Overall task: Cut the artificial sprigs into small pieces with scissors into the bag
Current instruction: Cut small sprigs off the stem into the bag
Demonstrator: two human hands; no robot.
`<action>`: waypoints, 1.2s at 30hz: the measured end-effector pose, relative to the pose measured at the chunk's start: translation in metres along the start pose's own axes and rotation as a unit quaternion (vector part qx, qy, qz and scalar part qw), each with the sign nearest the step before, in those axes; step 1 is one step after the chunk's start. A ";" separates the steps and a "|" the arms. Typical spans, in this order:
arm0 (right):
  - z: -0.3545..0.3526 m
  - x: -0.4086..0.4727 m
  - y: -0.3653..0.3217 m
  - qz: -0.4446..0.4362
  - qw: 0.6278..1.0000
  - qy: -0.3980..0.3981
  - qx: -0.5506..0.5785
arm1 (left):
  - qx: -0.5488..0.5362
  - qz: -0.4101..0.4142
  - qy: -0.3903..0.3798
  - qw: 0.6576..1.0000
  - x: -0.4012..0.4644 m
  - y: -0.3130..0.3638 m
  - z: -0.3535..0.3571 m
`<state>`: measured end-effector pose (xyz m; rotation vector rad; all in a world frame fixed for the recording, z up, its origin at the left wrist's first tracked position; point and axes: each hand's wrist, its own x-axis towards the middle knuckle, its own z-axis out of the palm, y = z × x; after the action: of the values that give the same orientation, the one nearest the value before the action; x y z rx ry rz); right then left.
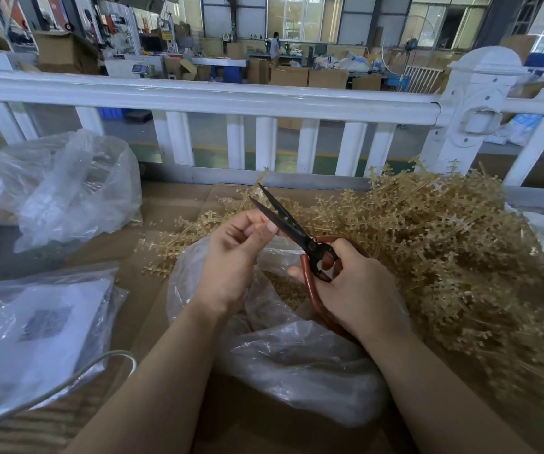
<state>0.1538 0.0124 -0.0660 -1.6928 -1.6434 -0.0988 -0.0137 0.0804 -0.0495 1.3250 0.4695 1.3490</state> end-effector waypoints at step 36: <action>0.005 0.000 0.005 0.017 0.999 0.006 -0.026 | -0.025 -0.018 -0.002 1.000 0.003 -0.004 -0.004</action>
<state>0.1560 0.0153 -0.0715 -1.7558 -1.6143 -0.1358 -0.0144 0.0854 -0.0532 1.2718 0.4528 1.3202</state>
